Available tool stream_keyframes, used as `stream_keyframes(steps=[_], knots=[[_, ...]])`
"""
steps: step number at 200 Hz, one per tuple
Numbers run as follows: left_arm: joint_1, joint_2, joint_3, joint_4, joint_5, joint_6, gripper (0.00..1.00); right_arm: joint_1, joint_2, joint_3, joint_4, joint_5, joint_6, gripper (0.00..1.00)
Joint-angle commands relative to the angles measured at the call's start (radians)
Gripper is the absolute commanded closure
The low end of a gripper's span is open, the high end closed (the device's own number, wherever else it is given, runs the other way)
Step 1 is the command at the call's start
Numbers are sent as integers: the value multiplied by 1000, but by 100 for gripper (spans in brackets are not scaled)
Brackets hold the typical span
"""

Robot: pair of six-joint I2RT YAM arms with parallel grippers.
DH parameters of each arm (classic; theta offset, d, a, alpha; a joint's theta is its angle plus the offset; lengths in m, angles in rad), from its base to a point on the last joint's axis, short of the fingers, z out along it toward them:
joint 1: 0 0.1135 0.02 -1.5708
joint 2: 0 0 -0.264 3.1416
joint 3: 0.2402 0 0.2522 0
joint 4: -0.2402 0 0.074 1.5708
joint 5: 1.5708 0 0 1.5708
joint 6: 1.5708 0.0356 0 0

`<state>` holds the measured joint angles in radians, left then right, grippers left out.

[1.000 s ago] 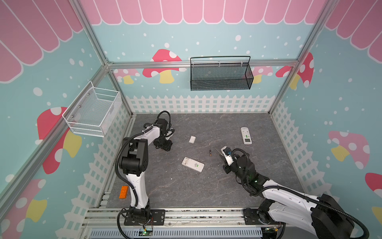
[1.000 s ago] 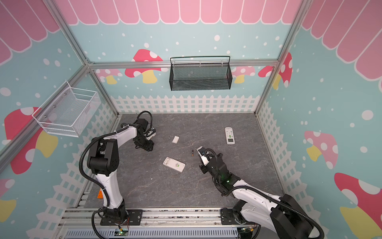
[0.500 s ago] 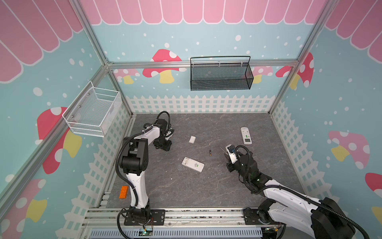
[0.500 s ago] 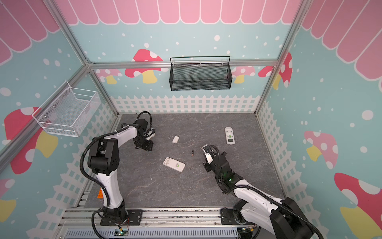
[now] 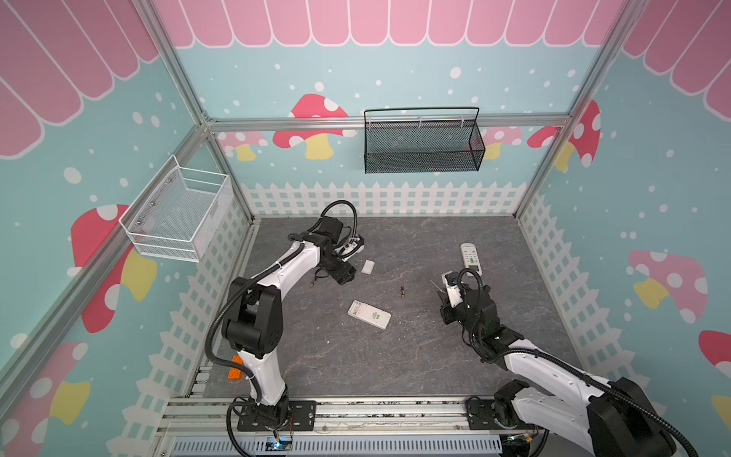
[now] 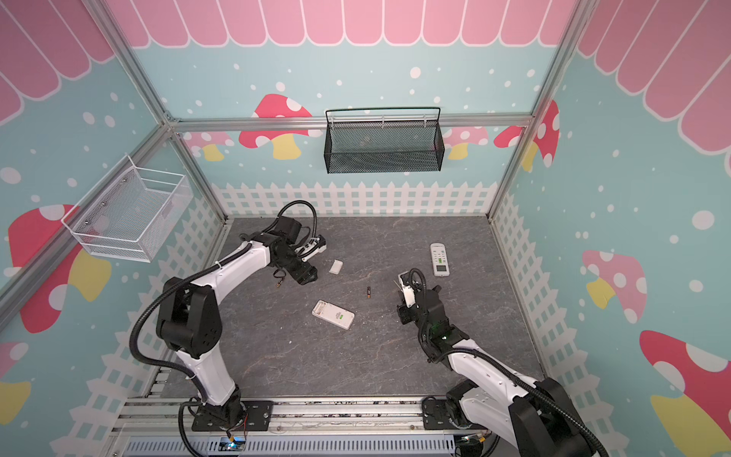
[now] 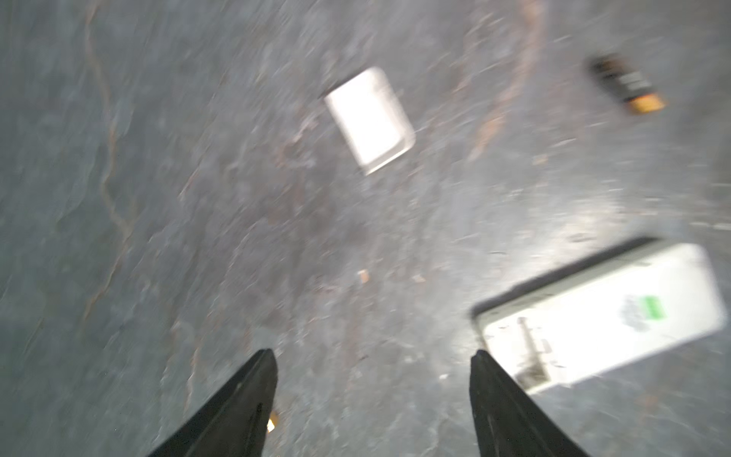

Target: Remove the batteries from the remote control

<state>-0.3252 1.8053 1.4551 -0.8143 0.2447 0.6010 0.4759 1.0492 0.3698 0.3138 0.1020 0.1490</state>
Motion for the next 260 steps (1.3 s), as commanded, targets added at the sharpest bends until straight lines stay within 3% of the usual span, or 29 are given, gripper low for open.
stream_keyframes(steps=[1, 36, 51, 62, 109, 165, 197, 260], knots=[[-39, -34, -71, -17, 246, 227, 20, -34, -2, 1, 17, -13, 86, 100], [-134, 13, -84, -70, 231, 464, 17, -137, -37, -36, -3, 17, 200, 99], [-163, 34, -100, -73, 213, 566, 5, -185, -59, -71, 15, 37, 253, 97], [-177, 51, -105, -72, 202, 620, 3, -223, -66, -94, 29, 45, 285, 96], [-204, 115, -96, -67, 161, 783, 1, -335, -69, -152, 55, 61, 379, 94], [-224, 192, -69, -51, 108, 847, 1, -447, -55, -171, 64, -12, 449, 84], [-232, 221, -72, -51, 69, 861, 6, -488, -17, -175, 61, -45, 486, 78], [-226, 228, -65, -31, 33, 822, 31, -545, 62, -143, 39, -114, 493, 69]])
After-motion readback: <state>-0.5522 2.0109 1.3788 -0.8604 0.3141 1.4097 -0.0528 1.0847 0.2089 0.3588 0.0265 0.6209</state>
